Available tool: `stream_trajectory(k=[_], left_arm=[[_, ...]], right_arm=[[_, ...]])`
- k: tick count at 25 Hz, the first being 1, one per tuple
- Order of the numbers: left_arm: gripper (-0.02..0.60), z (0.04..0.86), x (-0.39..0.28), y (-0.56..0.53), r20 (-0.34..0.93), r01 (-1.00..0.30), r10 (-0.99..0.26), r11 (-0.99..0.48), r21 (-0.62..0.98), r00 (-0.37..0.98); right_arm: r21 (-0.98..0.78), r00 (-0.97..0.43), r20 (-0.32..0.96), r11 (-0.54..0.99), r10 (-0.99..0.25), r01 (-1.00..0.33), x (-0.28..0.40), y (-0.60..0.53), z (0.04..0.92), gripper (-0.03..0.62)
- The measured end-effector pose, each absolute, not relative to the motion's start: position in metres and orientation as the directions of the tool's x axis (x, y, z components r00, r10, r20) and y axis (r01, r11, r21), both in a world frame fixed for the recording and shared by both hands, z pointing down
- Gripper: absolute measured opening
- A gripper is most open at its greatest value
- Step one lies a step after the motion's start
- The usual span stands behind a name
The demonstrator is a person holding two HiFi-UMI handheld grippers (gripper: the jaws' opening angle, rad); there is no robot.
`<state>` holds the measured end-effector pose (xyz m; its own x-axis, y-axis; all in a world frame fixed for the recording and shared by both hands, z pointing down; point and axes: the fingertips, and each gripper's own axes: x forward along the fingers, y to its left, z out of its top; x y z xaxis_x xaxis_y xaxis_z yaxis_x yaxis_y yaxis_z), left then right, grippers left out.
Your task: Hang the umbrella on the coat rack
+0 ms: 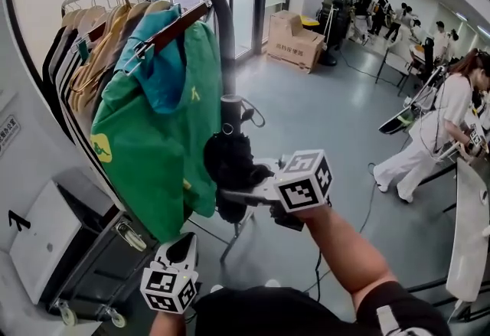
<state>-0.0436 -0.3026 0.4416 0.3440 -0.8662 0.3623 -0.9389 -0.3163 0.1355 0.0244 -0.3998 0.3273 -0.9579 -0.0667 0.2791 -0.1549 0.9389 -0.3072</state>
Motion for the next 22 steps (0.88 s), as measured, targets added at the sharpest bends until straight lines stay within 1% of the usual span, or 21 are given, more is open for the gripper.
stream_trajectory(k=[3,8,12,17,22], left_arm=[[0.015,0.442,-0.043,-0.303,0.370,-0.938,-0.862,-0.319,0.132,0.345],[0.015,0.441,-0.043,-0.302,0.368,-0.940,-0.865,-0.314,0.135,0.342],[0.017,0.448,-0.041,-0.299,0.389,-0.939,-0.854,-0.314,0.141,0.344],[0.015,0.461,-0.036,-0.300,0.432,-0.933,-0.828,-0.331,0.140,0.358],[0.017,0.489,-0.027,-0.300,0.510,-0.918,-0.766,-0.360,0.164,0.392]], right_arm=[[-0.324,-0.955,0.294,0.936,-0.038,-0.137,0.020,-0.397,0.334,0.221],[-0.332,-0.952,0.305,0.934,-0.023,-0.129,0.018,-0.397,0.339,0.221],[-0.339,-0.945,0.326,0.930,-0.023,-0.139,0.020,-0.390,0.352,0.221],[-0.364,-0.933,0.359,0.913,-0.042,-0.182,0.029,-0.380,0.392,0.221],[-0.335,-0.885,0.455,0.901,-0.101,-0.275,0.047,-0.376,0.441,0.221]])
